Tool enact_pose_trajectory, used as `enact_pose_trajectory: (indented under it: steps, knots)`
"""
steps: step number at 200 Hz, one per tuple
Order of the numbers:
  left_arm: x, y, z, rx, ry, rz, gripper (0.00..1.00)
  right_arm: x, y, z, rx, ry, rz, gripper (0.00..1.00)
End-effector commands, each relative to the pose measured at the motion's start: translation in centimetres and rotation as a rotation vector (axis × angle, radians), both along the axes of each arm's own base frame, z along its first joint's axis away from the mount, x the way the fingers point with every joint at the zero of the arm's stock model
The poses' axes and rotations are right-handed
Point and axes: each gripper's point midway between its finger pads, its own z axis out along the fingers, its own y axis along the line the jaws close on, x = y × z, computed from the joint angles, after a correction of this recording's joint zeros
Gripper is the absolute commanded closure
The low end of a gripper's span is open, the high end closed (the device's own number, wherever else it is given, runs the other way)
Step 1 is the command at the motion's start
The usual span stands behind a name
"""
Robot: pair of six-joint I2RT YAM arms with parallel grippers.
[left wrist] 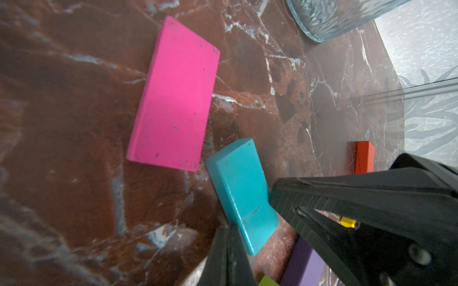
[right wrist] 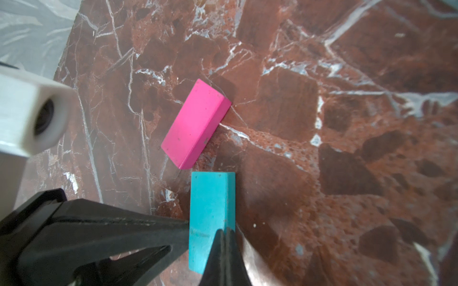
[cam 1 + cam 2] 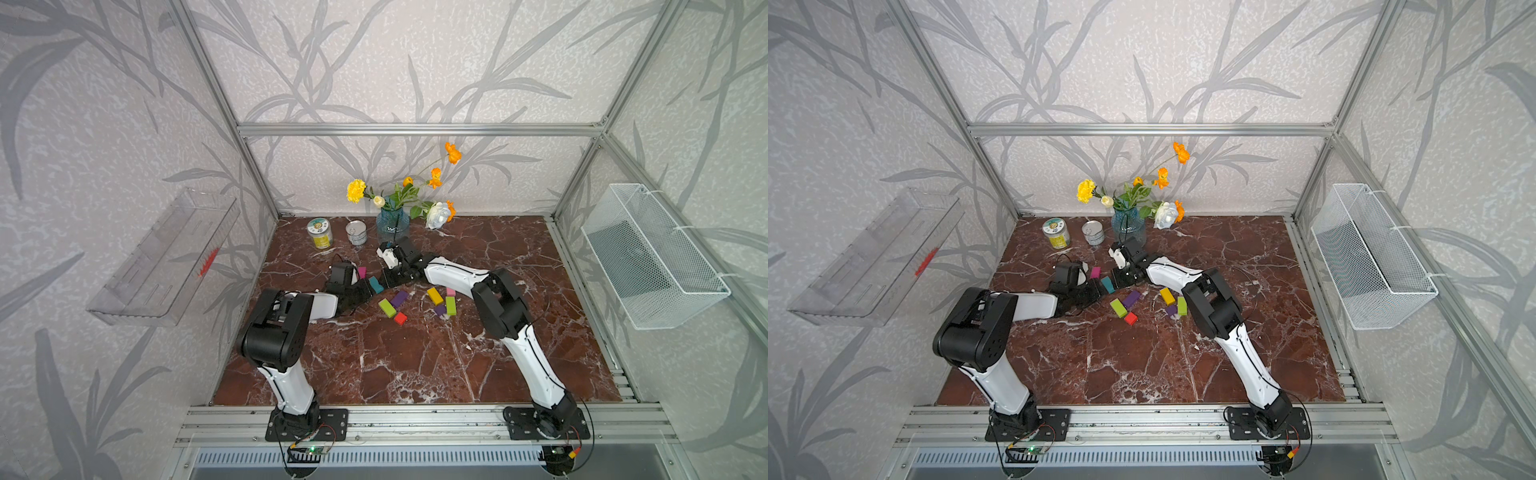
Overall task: Assemble the letter v with building blocks
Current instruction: Move the building block to the center of the board.
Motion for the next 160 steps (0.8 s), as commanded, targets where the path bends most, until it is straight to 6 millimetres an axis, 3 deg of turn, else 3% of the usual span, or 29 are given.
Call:
enact_pose_trajectory:
  steps: [1,68,125,160]
  knots:
    - [-1.1,0.4,-0.4,0.035,0.017,-0.005,1.00,-3.1,0.3,-3.1,-0.028,0.100,0.041,1.00]
    - [-2.9,1.1,-1.5,0.061,0.039,0.000,1.00,-4.7,0.8,-3.7,-0.017,0.128,0.048,1.00]
    - [-4.4,2.3,-0.9,0.107,0.033,0.018,1.00,-5.3,0.6,-3.6,-0.026,0.129,0.046,1.00]
    - [-5.0,3.0,-0.1,0.139,0.023,0.027,1.00,-4.9,0.8,-2.6,-0.009,0.102,0.047,1.00]
